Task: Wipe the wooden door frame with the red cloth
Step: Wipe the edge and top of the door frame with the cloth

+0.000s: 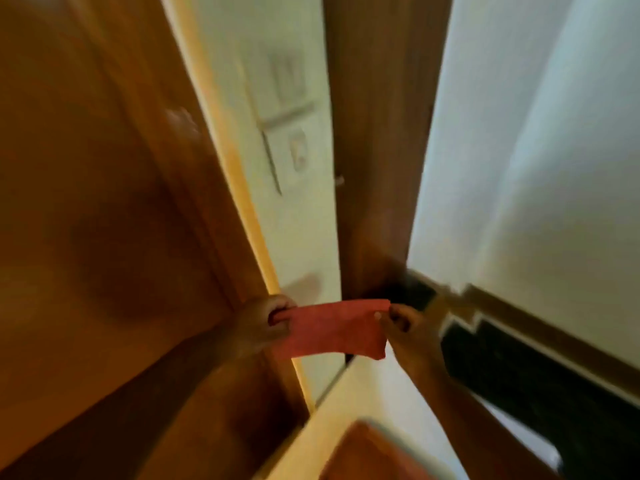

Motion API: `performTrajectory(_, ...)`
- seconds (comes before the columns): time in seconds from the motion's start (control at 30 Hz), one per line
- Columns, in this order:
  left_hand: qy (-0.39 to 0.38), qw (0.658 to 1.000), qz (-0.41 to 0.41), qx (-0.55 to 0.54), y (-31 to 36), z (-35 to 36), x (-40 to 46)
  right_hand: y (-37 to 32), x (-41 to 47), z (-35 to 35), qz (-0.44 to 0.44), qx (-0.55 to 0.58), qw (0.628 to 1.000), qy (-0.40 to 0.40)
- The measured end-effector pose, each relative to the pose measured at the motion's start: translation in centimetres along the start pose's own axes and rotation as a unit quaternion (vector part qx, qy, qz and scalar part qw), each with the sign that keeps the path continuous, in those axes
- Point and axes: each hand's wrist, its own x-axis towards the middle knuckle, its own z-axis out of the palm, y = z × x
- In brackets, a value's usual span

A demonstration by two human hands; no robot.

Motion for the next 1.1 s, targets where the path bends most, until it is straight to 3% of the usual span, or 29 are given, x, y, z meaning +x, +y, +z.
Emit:
performTrajectory(0.13, 0.121, 0.989, 0.064, 0.046, 5.2, -10.7, -6.0, -14.1, 2.3, 3.6, -0.118, 0.089, 0.989, -0.013)
performTrajectory(0.33, 0.296, 0.937, 0.129, 0.129, 11.0, -24.8, -12.7, -34.0, 1.6, 7.7, -0.288, 0.178, 0.941, 0.02)
performTrajectory(0.4, 0.323, 0.92, 0.121, 0.188, 11.6, -27.2, -13.1, -35.9, 1.6, 10.0, -0.284, 0.174, 0.941, 0.055)
performTrajectory(0.5, 0.292, 0.903, 0.089, 0.301, 11.6, -28.7, -13.0, -35.6, 1.0, 14.2, -0.254, 0.142, 0.952, 0.098)
performTrajectory(0.63, 0.266, 0.872, 0.067, 0.406, 12.1, -29.1, -13.1, -33.7, -0.3, 17.9, -0.287, 0.136, 0.94, 0.122)
performTrajectory(0.73, 0.309, 0.809, 0.117, 0.486, 13.9, -30.5, -14.2, -32.9, -0.6, 20.4, -0.308, 0.083, 0.945, 0.074)
performTrajectory(0.8, 0.358, 0.715, 0.182, 0.573, 15.4, -32.6, -14.5, -33.5, -0.6, 21.5, -0.332, 0.022, 0.938, 0.097)
performTrajectory(0.87, 0.409, 0.631, 0.149, 0.642, 17.1, -35.5, -14.7, -35.7, -0.9, 21.8, -0.318, -0.037, 0.937, 0.141)
performTrajectory(0.97, 0.488, 0.589, 0.066, 0.641, 18.4, -39.4, -15.0, -40.5, -0.7, 21.9, -0.305, -0.061, 0.925, 0.219)
performTrajectory(1.1, 0.507, 0.548, 0.041, 0.664, 17.8, -40.0, -14.7, -45.3, 1.7, 21.7, -0.355, -0.077, 0.89, 0.274)
